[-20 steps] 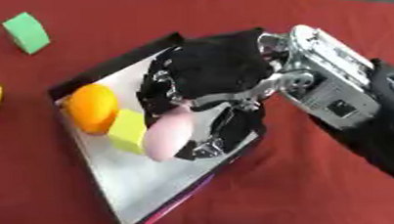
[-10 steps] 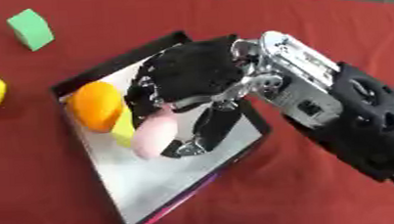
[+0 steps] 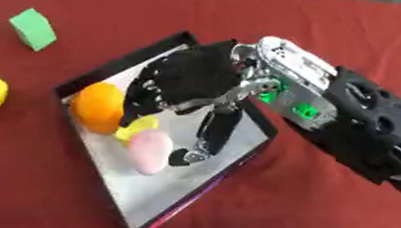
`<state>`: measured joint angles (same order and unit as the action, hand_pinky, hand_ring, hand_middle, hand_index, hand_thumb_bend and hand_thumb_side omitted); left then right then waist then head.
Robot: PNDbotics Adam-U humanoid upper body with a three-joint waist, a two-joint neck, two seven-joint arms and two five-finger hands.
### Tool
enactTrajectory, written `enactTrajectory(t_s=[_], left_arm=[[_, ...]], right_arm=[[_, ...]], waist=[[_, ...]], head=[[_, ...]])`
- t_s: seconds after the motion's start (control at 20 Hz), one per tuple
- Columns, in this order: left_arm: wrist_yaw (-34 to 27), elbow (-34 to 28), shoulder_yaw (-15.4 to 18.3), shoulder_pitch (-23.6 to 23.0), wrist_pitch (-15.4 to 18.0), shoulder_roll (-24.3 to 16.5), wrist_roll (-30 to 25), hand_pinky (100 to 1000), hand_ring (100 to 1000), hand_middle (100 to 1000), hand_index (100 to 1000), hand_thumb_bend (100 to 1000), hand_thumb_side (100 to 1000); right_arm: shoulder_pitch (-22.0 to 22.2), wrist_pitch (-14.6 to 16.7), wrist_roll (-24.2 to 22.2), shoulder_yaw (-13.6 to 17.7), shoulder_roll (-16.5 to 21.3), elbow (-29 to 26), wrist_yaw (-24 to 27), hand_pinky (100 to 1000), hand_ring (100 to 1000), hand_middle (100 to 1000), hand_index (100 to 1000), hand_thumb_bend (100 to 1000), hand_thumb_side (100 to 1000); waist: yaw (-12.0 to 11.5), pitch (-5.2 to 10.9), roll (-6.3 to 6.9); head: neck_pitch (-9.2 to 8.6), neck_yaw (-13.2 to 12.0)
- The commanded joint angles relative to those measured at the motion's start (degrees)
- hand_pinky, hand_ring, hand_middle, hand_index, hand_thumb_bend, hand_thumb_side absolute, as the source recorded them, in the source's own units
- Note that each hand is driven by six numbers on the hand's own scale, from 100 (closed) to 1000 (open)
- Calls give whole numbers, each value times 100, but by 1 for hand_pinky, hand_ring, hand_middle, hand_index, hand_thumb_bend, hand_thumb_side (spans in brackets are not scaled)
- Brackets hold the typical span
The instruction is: Pick up objects on the table and place them in the box.
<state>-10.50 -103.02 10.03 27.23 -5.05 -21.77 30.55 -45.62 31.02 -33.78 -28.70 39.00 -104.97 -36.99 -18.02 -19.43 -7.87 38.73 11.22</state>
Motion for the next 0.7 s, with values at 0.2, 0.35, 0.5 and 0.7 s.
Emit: enactTrajectory(t_s=[0.2,0.35,0.5,0.7], left_arm=[[37,-101,16,81,8,-106,-9,649,878,687,742,306,634],[53,-112,56,66,16,-114,34,649,879,688,743,308,633],[60,-116,85,46,17,-123,76,649,878,688,743,308,633],[74,-118,115,14,20,-150,103,649,879,688,743,308,632]], right_arm=[[22,-35,158,319,184,-240,132,896,926,872,947,301,409],[184,-409,512,772,480,-732,609,880,892,848,925,221,292],[470,-885,1199,1461,785,-936,1570,883,862,836,905,100,100],[1207,-1484,2344,2554,1153,-960,3265,898,823,825,881,100,132]], waist=[[19,118,65],[58,132,57],[115,138,67],[223,138,93]], head=[[13,-23],[16,-59],[-7,-125],[-8,-218]])
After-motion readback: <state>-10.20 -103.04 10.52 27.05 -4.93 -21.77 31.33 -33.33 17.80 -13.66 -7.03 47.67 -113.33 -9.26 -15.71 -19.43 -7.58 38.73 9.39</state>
